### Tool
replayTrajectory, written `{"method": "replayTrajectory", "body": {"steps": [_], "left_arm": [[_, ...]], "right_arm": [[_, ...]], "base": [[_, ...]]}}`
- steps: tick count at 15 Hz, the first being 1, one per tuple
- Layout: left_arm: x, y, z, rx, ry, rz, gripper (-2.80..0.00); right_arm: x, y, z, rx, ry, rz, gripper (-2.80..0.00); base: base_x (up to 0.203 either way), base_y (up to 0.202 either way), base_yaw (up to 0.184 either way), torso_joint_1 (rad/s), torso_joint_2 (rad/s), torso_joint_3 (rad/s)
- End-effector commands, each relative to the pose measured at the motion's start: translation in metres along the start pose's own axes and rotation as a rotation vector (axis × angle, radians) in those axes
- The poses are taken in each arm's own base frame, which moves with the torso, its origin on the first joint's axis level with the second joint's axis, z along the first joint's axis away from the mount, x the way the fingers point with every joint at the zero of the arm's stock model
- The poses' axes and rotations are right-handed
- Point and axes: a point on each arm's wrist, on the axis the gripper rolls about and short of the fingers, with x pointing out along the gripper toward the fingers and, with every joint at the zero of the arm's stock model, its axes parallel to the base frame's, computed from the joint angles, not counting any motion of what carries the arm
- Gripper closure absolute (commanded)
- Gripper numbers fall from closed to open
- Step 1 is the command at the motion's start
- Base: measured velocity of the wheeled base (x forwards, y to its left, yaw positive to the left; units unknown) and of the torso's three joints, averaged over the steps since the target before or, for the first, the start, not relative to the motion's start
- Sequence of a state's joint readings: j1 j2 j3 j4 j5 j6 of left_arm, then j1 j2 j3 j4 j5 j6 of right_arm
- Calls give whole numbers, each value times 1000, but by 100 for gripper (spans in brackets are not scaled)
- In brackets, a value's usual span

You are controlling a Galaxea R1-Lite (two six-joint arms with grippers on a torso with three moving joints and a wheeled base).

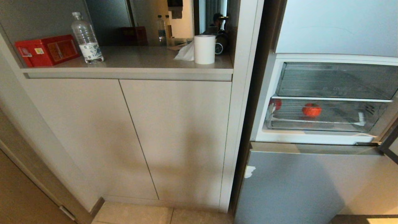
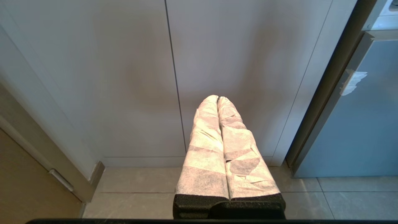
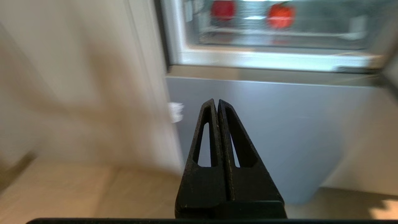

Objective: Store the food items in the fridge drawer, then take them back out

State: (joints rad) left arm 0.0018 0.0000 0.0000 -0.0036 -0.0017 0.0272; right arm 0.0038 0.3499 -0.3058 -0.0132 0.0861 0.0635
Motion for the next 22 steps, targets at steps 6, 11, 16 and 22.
{"method": "replayTrajectory", "body": {"steps": [6,11,16,22], "left_arm": [[0,0,0,0,2,0,0],[0,0,0,0,2,1,0],[0,0,0,0,2,0,0],[0,0,0,0,2,1,0]], "right_arm": [[192,1,21,78,336,113,-280],[293,11,-18,67,317,90,-280],[359,10,-47,54,141,-50,-280],[413,10,-44,65,-45,-124,-280]], "base": [[0,0,0,0,0,0],[0,0,0,0,0,0],[0,0,0,0,0,0],[0,0,0,0,0,0]]}}
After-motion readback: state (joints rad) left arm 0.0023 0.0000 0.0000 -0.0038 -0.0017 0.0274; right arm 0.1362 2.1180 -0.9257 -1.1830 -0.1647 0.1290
